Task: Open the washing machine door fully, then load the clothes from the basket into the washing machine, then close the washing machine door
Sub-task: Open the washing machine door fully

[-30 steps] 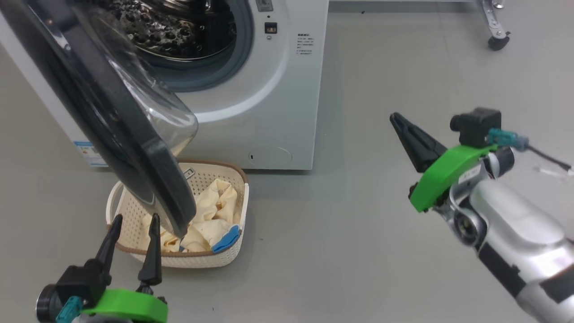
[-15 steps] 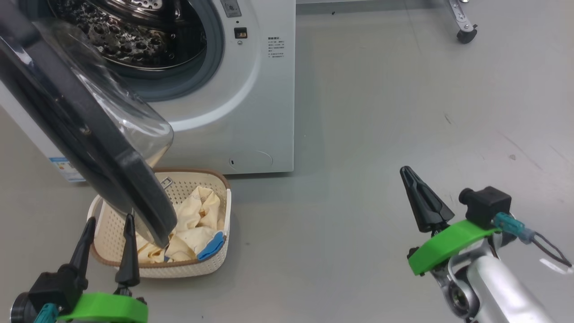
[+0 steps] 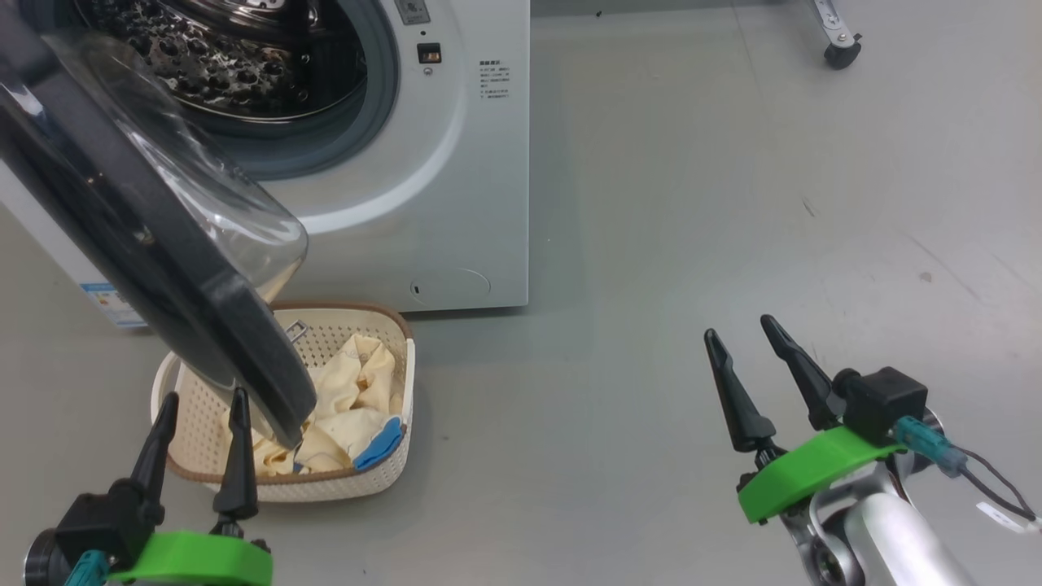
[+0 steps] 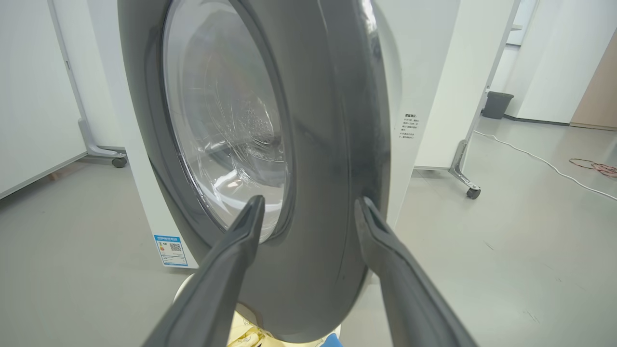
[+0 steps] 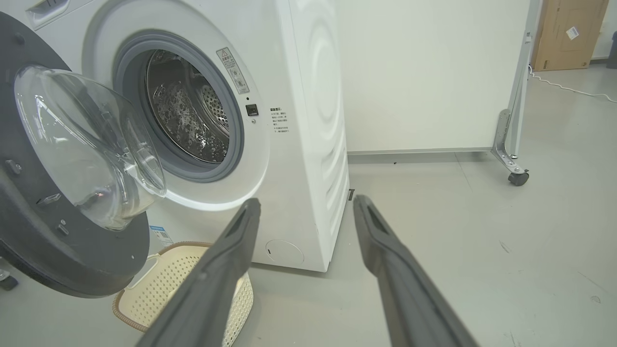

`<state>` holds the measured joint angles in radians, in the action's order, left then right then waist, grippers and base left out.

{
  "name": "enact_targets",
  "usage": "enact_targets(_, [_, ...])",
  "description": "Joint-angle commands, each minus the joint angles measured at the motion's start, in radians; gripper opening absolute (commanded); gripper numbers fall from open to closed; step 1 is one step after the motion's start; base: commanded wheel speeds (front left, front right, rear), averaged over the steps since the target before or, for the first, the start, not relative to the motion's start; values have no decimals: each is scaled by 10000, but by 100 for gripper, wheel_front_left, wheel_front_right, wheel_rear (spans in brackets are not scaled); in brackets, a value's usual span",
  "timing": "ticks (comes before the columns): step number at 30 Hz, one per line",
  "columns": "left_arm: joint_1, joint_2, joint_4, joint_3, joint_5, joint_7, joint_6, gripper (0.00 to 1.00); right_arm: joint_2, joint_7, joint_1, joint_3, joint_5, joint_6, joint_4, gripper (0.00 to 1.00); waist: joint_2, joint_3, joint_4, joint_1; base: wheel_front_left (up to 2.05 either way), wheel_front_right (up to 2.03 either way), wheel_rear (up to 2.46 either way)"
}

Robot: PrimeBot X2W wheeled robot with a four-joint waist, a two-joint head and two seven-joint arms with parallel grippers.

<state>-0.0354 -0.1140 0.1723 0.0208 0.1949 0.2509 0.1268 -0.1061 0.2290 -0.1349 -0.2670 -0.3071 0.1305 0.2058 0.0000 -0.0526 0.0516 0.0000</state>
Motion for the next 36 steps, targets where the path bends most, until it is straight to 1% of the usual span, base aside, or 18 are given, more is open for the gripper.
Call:
enact_targets(1, [-218,-132,-303,369,-44,109,1,100,55,-23,-168,-123,133,2,-395,100,0,7,-3,0,0,0,0])
enact_targets(16, [-145,-33,-270,245,-126,109,18,100,191,-104,-40,108,204,2,-581,100,0,14,-77,0,0,0,0])
enact_targets(36, [-203,-4,-159,276,-129,109,28,100,254,-149,-77,216,461,2,-465,100,0,3,-77,0,0,0,0])
